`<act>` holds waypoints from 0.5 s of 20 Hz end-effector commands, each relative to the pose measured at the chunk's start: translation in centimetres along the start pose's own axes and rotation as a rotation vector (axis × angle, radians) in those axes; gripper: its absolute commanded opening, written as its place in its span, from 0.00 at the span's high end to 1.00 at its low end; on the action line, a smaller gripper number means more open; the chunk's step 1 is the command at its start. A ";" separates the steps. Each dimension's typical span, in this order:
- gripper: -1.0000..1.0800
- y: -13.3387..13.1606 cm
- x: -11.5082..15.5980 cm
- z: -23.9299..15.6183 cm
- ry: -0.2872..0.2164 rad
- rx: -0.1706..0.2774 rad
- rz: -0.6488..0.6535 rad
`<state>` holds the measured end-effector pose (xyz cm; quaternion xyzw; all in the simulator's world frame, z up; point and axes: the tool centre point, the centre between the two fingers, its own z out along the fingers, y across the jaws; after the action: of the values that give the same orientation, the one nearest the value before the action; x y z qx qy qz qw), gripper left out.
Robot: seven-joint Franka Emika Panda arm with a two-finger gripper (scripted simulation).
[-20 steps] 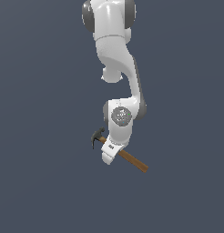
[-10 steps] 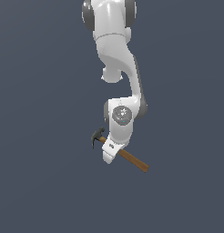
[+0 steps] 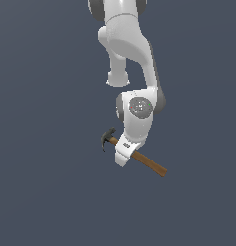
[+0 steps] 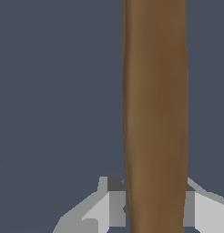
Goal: Pick up the object and move it to a goal position.
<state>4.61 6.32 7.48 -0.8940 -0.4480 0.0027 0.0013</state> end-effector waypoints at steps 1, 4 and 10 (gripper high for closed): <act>1.00 -0.9 0.9 -2.6 0.003 -0.004 -0.001; 1.00 -2.4 2.1 -5.8 0.003 -0.005 -0.001; 1.00 -5.2 4.4 -12.3 0.003 -0.005 -0.001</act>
<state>3.30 12.05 17.95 -0.8938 -0.4485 0.0020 0.0004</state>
